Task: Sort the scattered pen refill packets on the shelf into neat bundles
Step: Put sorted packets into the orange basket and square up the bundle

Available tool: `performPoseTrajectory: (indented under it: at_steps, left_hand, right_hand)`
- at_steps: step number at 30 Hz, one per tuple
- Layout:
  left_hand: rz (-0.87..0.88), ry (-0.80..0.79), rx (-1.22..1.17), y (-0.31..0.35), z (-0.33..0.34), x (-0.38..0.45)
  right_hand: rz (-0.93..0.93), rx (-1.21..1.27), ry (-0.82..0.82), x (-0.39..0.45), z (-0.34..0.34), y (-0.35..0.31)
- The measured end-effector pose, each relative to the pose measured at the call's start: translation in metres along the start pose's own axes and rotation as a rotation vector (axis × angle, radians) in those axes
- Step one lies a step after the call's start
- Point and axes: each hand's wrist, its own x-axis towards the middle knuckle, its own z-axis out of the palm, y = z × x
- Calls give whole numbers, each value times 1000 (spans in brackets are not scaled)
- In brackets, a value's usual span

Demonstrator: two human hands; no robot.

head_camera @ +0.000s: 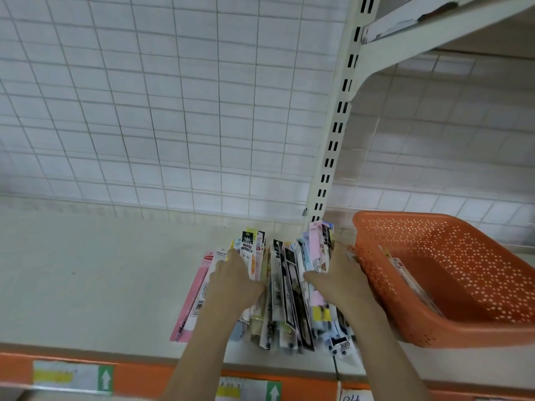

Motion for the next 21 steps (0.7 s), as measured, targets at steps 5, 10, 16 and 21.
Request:
performPoseTrajectory:
  at_steps: [5, 10, 16, 21]
  left_hand:
    - [22, 81, -185, 5, 3, -9]
    - [59, 192, -124, 5, 15, -21]
    - [21, 96, -199, -1, 10, -15]
    - [19, 129, -346, -1, -2, -15]
  right_hand:
    - [-28, -28, 112, -7, 4, 4]
    - [-67, -98, 158, -15, 15, 5]
    - [-22, -8, -60, -6, 5, 10]
    - [-17, 27, -81, 1, -9, 7]
